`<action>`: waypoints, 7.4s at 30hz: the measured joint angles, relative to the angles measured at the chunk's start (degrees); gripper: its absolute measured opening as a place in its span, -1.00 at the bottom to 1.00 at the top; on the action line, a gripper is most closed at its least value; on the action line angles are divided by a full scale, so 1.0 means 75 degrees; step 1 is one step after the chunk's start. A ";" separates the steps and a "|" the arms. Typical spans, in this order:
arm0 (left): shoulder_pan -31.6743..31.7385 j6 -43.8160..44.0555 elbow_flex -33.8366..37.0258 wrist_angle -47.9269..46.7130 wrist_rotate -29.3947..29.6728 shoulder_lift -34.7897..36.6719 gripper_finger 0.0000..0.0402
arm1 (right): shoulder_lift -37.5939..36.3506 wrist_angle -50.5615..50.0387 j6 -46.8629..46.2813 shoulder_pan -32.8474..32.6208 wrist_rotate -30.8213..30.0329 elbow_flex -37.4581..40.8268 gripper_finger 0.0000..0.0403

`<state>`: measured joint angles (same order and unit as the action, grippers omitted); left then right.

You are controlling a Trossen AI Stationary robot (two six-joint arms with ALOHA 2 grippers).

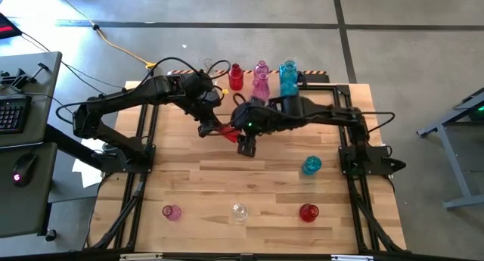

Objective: Sort vases onto shelf
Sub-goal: Put the left red vase on the shelf aligned with the other red vase

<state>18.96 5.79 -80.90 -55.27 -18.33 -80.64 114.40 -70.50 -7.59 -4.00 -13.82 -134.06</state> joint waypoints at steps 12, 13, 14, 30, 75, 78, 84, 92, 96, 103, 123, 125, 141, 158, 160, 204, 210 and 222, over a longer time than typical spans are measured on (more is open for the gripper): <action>-0.0038 -0.0069 0.0000 0.0310 -0.0168 0.0000 -0.94 | 0.0365 0.0711 -0.0010 -0.0076 -0.0356 -0.0001 0.15; -0.0038 -0.0069 0.0000 0.0342 -0.0216 0.0000 -0.94 | 0.0418 0.0728 -0.0012 -0.0054 -0.0356 0.0000 0.15; -0.0033 -0.0069 0.0000 0.0383 -0.0281 0.0000 -0.94 | 0.0452 0.0769 -0.0015 -0.0017 -0.0372 -0.0003 0.15; -0.0029 -0.0066 0.0000 0.0721 -0.0432 0.0000 -0.94 | 0.0838 0.0870 -0.0210 0.0145 -0.0491 0.0000 0.15; -0.0032 0.0132 0.0009 0.0962 -0.0434 -0.0006 -0.83 | 0.0899 0.0649 -0.0796 0.0186 -0.0707 -0.0006 -0.67; -0.0032 0.0132 0.0009 0.0962 -0.0439 -0.0006 -0.84 | 0.0899 0.0647 -0.0890 0.0186 -0.0706 -0.0006 -0.67; -0.0029 0.0114 0.0009 0.0962 -0.0458 -0.0006 -0.80 | 0.0899 0.0643 -0.1163 0.0186 -0.0703 -0.0006 -0.67; -0.0029 0.0115 -0.0003 0.0959 -0.0676 0.0000 -0.63 | 0.0914 0.0515 -0.1363 0.0180 -0.0626 -0.0003 -0.67; 0.0033 0.0394 -0.0005 0.0941 -0.0893 0.0000 -0.54 | 0.0914 0.0432 -0.1406 0.0177 -0.0620 -0.0003 -0.67; 0.0388 0.0552 -0.0014 0.0644 -0.0971 0.0233 -0.51 | 0.0924 0.0070 -0.1416 0.0186 -0.0714 -0.0118 -0.67; 0.0927 0.0546 -0.0012 0.0550 -0.0888 0.1403 -0.51 | -0.0159 -0.0488 -0.0844 0.0481 -0.1458 -0.0122 -0.67; 0.0927 0.0554 -0.0009 0.0549 -0.0886 0.1408 -0.51 | -0.0256 -0.0477 -0.0693 0.0543 -0.1414 -0.0129 -0.67; 0.0927 0.0800 0.0003 0.0542 -0.0854 0.1402 -0.51 | -0.0485 -0.0537 0.0336 0.1165 -0.0447 0.0175 -0.67; 0.1266 0.1026 0.0009 0.0592 -0.0813 0.1327 -0.51 | -0.3186 0.2278 0.0062 0.1599 0.0312 0.4312 -0.67; 0.1317 0.1049 0.0009 0.0617 -0.0810 0.1303 -0.51 | -0.3625 0.2931 0.0016 0.1611 0.0393 0.4945 -0.67; 0.1527 0.1276 0.0009 0.0606 -0.0798 0.1309 -0.51 | -0.3251 1.2104 0.0551 0.1229 -0.2093 0.9419 -0.67; 0.1527 0.1207 0.0009 0.0603 -0.0801 0.1309 -0.51 | -0.2846 1.2210 0.0700 0.1232 -0.2094 0.9216 -0.67; 0.1527 0.1205 0.0009 0.0597 -0.0821 0.1309 -0.51 | -0.2053 1.1779 0.0807 0.1358 -0.3034 0.8266 -0.67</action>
<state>30.41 14.83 -80.84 -50.78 -24.49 -70.83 99.00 17.84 -1.54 6.18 -36.58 -72.07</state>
